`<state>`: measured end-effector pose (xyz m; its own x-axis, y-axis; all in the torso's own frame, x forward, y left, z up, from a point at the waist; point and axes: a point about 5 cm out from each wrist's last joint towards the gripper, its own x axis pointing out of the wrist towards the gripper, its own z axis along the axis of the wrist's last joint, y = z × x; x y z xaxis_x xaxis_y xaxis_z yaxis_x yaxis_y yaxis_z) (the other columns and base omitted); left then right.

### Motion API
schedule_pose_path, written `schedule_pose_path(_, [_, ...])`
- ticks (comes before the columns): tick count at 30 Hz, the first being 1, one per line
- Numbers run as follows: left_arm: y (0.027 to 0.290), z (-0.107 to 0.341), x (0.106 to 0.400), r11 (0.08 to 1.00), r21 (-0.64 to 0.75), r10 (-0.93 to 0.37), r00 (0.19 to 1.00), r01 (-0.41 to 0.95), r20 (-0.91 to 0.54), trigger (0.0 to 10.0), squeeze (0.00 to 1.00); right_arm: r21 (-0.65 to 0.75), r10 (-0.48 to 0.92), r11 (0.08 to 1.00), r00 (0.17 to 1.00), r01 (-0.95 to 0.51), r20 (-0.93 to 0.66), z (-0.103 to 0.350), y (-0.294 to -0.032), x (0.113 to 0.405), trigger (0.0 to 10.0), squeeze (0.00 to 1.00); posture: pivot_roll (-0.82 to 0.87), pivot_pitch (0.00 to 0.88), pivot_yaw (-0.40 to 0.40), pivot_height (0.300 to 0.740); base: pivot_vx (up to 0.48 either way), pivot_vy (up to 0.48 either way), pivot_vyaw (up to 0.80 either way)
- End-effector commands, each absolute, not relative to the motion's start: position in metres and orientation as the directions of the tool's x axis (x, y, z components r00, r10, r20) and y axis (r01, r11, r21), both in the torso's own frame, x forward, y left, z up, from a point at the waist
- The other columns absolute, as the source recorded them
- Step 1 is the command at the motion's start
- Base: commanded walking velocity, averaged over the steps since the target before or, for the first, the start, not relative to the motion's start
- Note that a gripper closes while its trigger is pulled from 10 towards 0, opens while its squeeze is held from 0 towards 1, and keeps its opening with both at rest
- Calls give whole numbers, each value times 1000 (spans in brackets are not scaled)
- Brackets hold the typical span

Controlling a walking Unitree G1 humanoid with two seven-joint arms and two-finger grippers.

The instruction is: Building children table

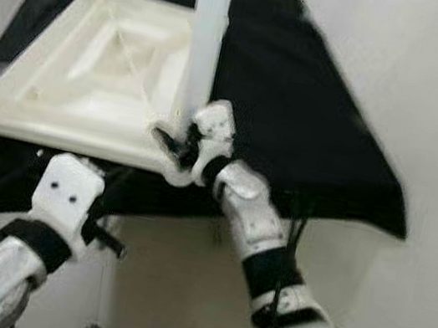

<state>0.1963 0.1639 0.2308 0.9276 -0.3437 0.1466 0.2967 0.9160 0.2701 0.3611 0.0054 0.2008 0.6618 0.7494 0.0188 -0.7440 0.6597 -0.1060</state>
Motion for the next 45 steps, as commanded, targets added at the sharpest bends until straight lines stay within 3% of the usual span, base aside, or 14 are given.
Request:
schedule_pose_path(1, [162, 230, 195, 914, 266, -354, 923, 308, 148, 10000, 0, -104, 788, 615, 613, -782, 57, 216, 19, 358, 10000, 1000, 207, 266, -184, 740, 0, 0, 0])
schedule_pose_path(2, [161, 230, 195, 914, 265, -355, 923, 309, 148, 10000, 0, -119, 817, 577, 573, -808, 69, 223, 18, 360, 10000, 231, 205, 267, -185, 740, 0, 0, 0])
schedule_pose_path(3, [161, 230, 195, 914, 264, -355, 923, 309, 149, 10000, 0, -133, 842, 539, 534, -832, 74, 229, 16, 361, 10000, 0, 203, 271, -188, 740, 0, 0, 0])
schedule_pose_path(12, [159, 231, 194, 914, 260, -356, 922, 310, 153, 10000, 0, -233, 968, 250, 249, -940, 34, 242, 14, 359, 10000, 0, 204, 276, -191, 740, 0, 0, 0])
schedule_pose_path(19, [158, 232, 193, 914, 263, -356, 922, 309, 154, 10000, 0, -215, 986, 163, 164, -963, 12, 253, 11, 363, 10000, 0, 216, 283, -195, 740, 0, 0, 0])
schedule_pose_path(20, [158, 232, 193, 914, 264, -356, 922, 308, 154, 10000, 0, -208, 989, 146, 146, -967, 17, 255, 11, 364, 6667, 0, 217, 283, -196, 740, 0, 0, 0])
schedule_pose_path(21, [158, 232, 193, 913, 268, -354, 923, 306, 152, 10000, 0, -180, 992, 128, 123, -975, 34, 258, 11, 364, 0, 0, 218, 284, -197, 740, 0, 0, 0])
schedule_pose_path(28, [157, 232, 193, 913, 269, -353, 923, 305, 151, 10000, 0, -159, 999, 27, 20, -987, 44, 259, 6, 362, 0, 0, 206, 288, -201, 740, 0, 0, 0])
schedule_pose_path(36, [156, 232, 192, 913, 265, -356, 922, 309, 150, 10000, 0, -151, 998, 39, 33, -988, 44, 258, 0, 365, 0, 0, 199, 290, -198, 740, 0, 0, 0])
schedule_pose_path(39, [156, 232, 192, 914, 264, -356, 922, 309, 151, 10000, 0, -143, 993, 113, 105, -983, 58, 257, -4, 370, 0, 0, 198, 290, -200, 740, 0, 0, 0])
schedule_pose_path(40, [156, 233, 192, 914, 263, -355, 922, 309, 151, 10000, 0, -134, 975, 219, 211, -967, 71, 255, -9, 375, 0, 0, 195, 290, -202, 740, 0, 0, 0])
schedule_pose_path(42, [158, 233, 191, 911, 274, -355, 923, 307, 146, 10000, 0, -90, 761, 648, 641, -756, 94, 233, -23, 385, 0, 0, 225, 288, -204, 740, 0, 0, 0])
schedule_pose_path(43, [159, 233, 191, 910, 279, -355, 924, 306, 144, 10000, 0, -59, 631, 776, 771, -628, 87, 224, -31, 386, 0, 0, 225, 291, -196, 740, 0, 0, 0])
schedule_pose_path(45, [161, 234, 190, 912, 280, -349, 926, 300, 146, 10000, 0, -25, 584, 811, 809, -584, 61, 207, -30, 372, 0, 0, 221, 298, -182, 740, 0, 0, 0])
